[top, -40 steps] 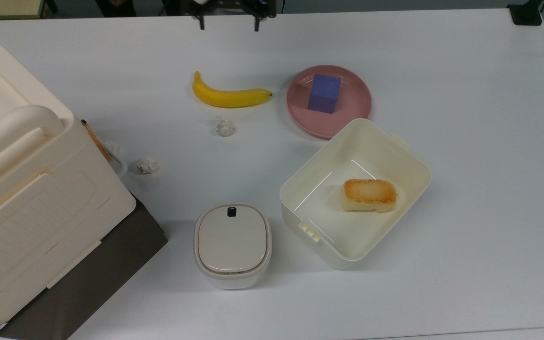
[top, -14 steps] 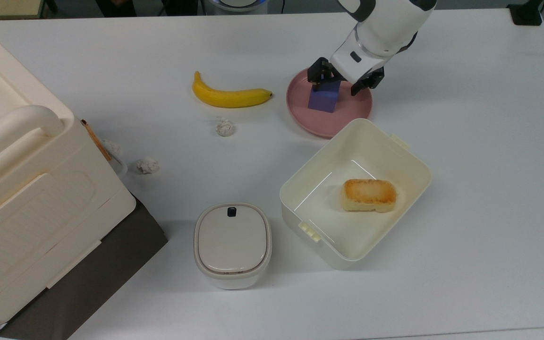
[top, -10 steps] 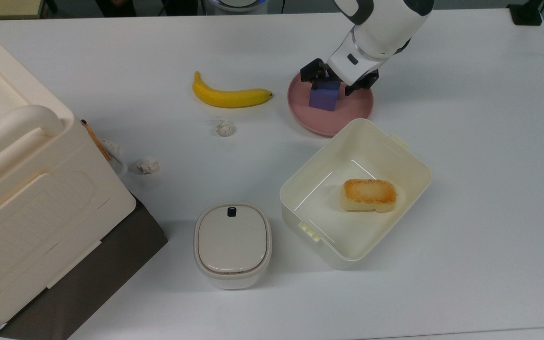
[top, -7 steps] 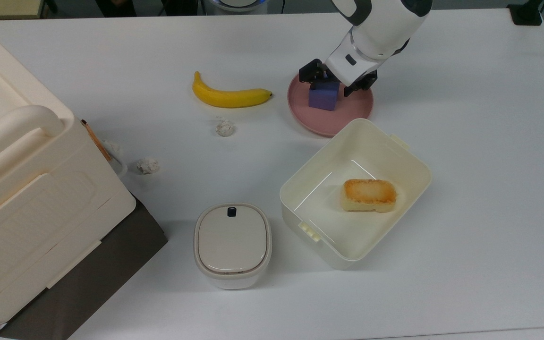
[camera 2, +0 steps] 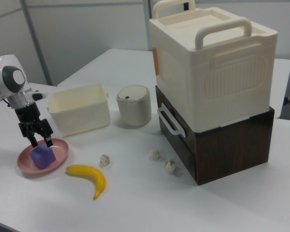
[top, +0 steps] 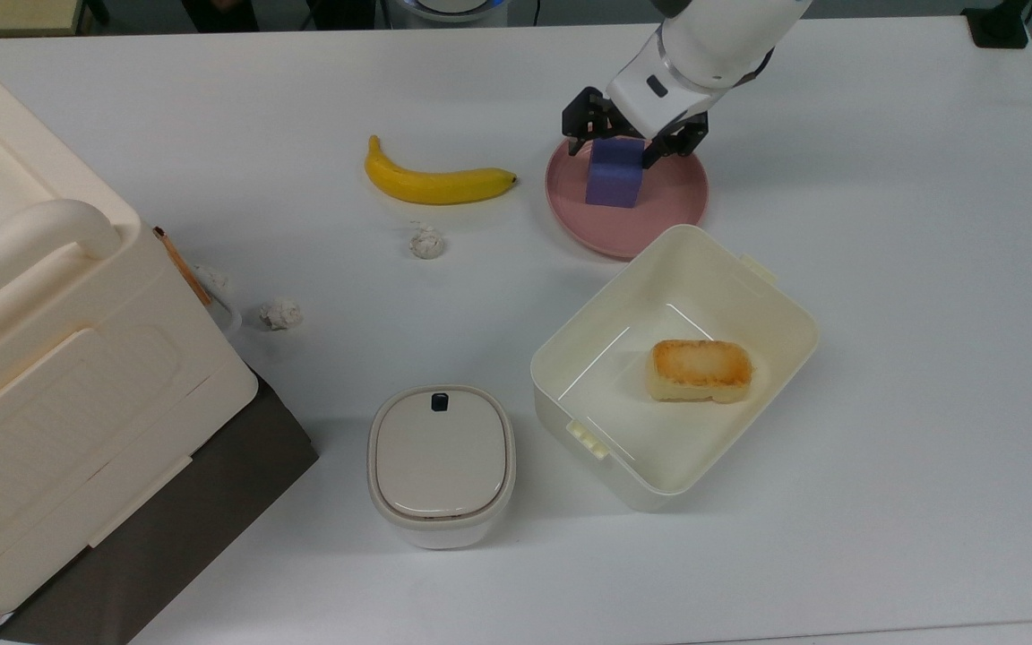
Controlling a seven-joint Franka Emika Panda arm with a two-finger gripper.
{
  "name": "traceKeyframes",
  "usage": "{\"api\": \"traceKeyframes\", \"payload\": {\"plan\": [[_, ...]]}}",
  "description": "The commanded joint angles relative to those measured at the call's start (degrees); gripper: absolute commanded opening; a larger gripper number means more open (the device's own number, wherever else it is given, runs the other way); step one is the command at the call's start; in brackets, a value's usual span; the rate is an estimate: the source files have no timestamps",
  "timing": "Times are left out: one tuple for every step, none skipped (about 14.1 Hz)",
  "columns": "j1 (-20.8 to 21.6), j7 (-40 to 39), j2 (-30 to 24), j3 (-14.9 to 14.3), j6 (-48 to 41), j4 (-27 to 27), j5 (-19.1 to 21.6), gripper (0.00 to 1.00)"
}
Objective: Put the cube on the table
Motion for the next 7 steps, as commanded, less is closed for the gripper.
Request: {"api": "traceKeyframes", "payload": {"plan": [[0.2, 0.8, -1.0, -0.1, -2.7, 0.1, -0.8, 1.00], [0.1, 0.8, -1.0, -0.1, -3.6, 0.1, -0.8, 1.00], [0.1, 0.7, -1.1, -0.1, -4.0, 0.1, -0.8, 1.00], [0.1, 0.7, -1.1, -0.1, -4.6, 0.1, -0.8, 1.00], [0.1, 0.7, -1.1, -0.1, -5.6, 0.1, -0.8, 1.00], [0.1, 0.8, -1.7, -0.1, -6.7, 0.1, -0.7, 1.00], [0.1, 0.8, -1.9, -0.1, -7.5, 0.1, -0.6, 1.00]]}}
